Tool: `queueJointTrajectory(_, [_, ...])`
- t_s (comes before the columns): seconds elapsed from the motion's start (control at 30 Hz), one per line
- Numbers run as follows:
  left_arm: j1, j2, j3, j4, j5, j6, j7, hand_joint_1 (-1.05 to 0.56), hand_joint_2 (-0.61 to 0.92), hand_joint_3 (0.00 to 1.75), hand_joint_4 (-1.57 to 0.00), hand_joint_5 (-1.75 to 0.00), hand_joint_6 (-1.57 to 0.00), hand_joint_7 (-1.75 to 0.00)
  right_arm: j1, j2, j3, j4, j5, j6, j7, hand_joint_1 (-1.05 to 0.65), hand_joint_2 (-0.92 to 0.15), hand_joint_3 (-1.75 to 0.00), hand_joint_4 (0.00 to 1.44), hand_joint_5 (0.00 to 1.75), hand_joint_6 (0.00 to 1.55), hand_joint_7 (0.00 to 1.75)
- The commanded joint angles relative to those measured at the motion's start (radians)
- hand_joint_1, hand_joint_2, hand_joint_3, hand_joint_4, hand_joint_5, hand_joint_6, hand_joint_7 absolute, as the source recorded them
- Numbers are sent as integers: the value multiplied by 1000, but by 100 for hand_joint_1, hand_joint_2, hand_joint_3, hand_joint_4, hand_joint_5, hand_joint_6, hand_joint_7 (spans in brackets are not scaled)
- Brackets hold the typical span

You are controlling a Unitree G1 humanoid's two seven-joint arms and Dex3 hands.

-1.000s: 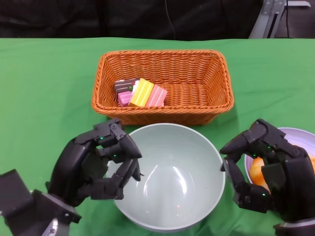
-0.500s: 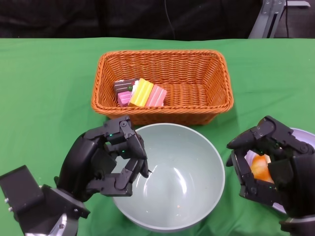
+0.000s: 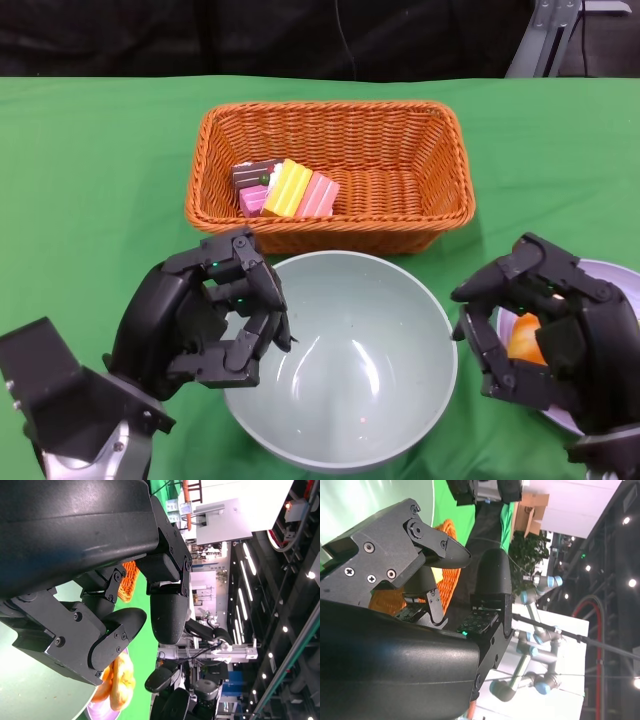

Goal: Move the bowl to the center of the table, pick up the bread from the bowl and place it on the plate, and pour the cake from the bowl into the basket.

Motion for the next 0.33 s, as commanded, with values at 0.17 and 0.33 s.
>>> queueJointTrajectory(0.17, [-28, 13, 30, -2, 5, 9, 16, -6, 52, 122, -78, -171, -75, -150, -2, -4, 20, -51, 9, 54, 12, -17, -53, -94, 78, 155, 73, 121])
queueJointTrajectory(0.33, [-34, 10, 32, -6, 9, 10, 20, -8, 54, 119, -79, -170, -74, -151, 0, -1, 33, -64, 3, 60, 11, -18, -54, -93, 78, 154, 73, 122])
